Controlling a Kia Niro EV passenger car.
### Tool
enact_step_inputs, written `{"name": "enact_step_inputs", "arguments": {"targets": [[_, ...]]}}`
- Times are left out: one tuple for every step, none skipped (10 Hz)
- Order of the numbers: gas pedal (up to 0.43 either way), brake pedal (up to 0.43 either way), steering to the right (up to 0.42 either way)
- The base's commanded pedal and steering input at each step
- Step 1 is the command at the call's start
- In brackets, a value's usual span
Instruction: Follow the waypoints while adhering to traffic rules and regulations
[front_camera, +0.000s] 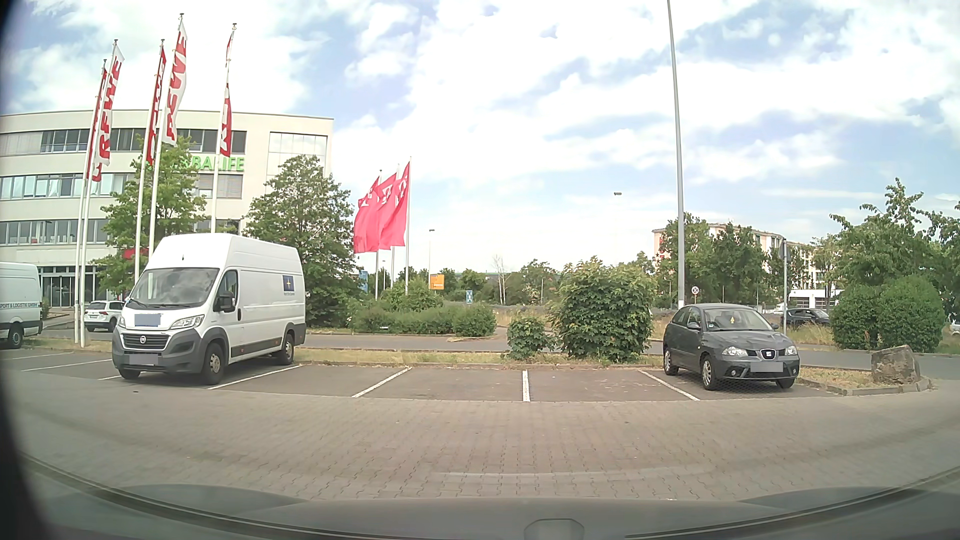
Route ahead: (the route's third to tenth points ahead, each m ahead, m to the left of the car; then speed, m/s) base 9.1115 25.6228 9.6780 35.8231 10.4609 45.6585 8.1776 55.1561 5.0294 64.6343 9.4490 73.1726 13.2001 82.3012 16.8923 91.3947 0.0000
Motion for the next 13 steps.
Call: {"name": "enact_step_inputs", "arguments": {"targets": [[0.000,0.384,0.002],[0.000,0.384,0.002],[0.000,0.384,0.002],[0.000,0.384,0.003],[0.000,0.384,0.003],[0.000,0.384,0.003],[0.000,0.384,0.003],[0.000,0.384,0.003],[0.000,0.384,0.003],[0.000,0.384,0.003],[0.000,0.384,0.003],[0.000,0.384,0.003],[0.000,0.384,0.003]]}}
